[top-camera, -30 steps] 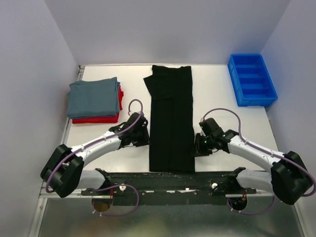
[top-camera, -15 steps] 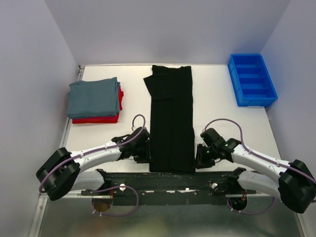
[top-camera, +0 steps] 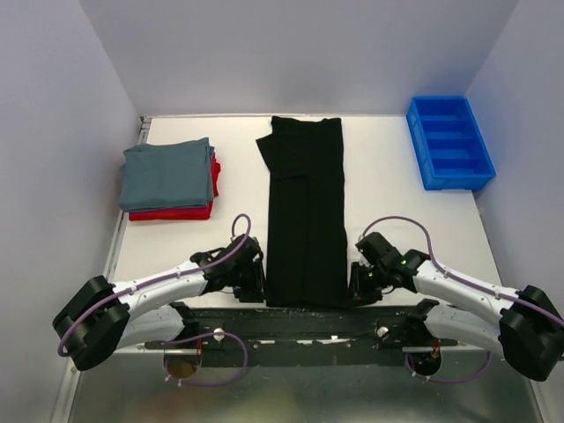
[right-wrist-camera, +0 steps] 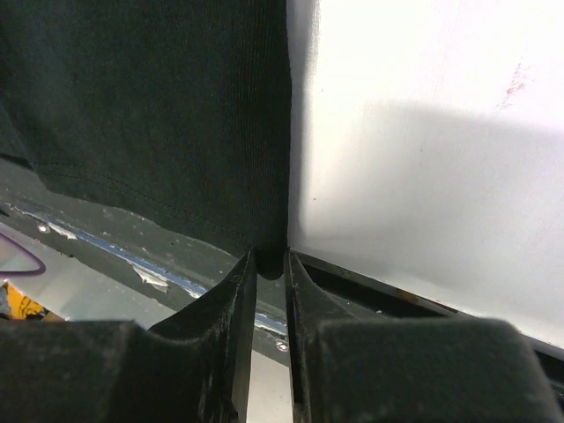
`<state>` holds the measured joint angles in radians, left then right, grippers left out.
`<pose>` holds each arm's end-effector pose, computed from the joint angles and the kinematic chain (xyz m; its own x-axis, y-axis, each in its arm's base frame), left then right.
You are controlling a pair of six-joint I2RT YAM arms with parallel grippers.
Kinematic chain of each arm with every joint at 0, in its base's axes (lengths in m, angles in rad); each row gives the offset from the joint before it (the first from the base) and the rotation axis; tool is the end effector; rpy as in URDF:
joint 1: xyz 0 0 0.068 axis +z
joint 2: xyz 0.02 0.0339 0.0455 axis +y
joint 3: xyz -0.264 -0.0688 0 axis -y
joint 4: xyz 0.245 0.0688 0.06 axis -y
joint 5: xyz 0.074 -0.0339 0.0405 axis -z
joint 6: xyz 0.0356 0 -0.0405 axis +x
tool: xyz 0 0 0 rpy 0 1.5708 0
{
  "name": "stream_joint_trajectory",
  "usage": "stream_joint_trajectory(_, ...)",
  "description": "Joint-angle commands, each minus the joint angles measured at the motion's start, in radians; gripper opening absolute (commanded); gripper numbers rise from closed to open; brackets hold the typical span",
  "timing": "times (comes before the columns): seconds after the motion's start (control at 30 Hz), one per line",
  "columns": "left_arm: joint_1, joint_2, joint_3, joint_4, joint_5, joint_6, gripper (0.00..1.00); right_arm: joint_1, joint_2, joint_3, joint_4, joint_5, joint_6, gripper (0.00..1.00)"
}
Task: Fold and stack the t-shirts
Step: Grab the bottom of the folded rectangular tshirt with both arms
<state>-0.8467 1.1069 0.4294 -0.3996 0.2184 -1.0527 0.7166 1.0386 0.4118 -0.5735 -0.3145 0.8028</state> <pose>0.1147 -0.1414 0.1470 -0.9833 -0.1684 -0.0689 -0.1109 0.8553 -0.5062 0.1124 0.1125 0.1453 -0.9983 0.0375 -0.0441 0.0130 0.8874 0.4608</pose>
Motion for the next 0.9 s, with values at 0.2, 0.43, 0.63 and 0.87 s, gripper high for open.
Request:
stream_joint_trajectory(0.2, -0.005, 0.033, -0.029, 0.055, 0.085, -0.029, 0.27, 0.009, -0.02, 0.012, -0.029, -0.02, 0.019, 0.2)
stream_joint_trajectory(0.43, -0.006, -0.034, -0.006, -0.007, 0.065, -0.03, 0.0, 0.009, -0.04, 0.065, -0.093, 0.001, 0.015, 0.01)
stream_joint_trajectory(0.63, -0.005, -0.09, 0.041, -0.057, 0.065, -0.041, 0.0, 0.009, -0.118, 0.168, -0.261, 0.089, 0.007, 0.01)
stream_joint_trajectory(0.87, 0.056, -0.075, 0.164, -0.048, 0.058, 0.011, 0.0, 0.007, -0.091, 0.309, -0.292, 0.185, -0.034, 0.01)
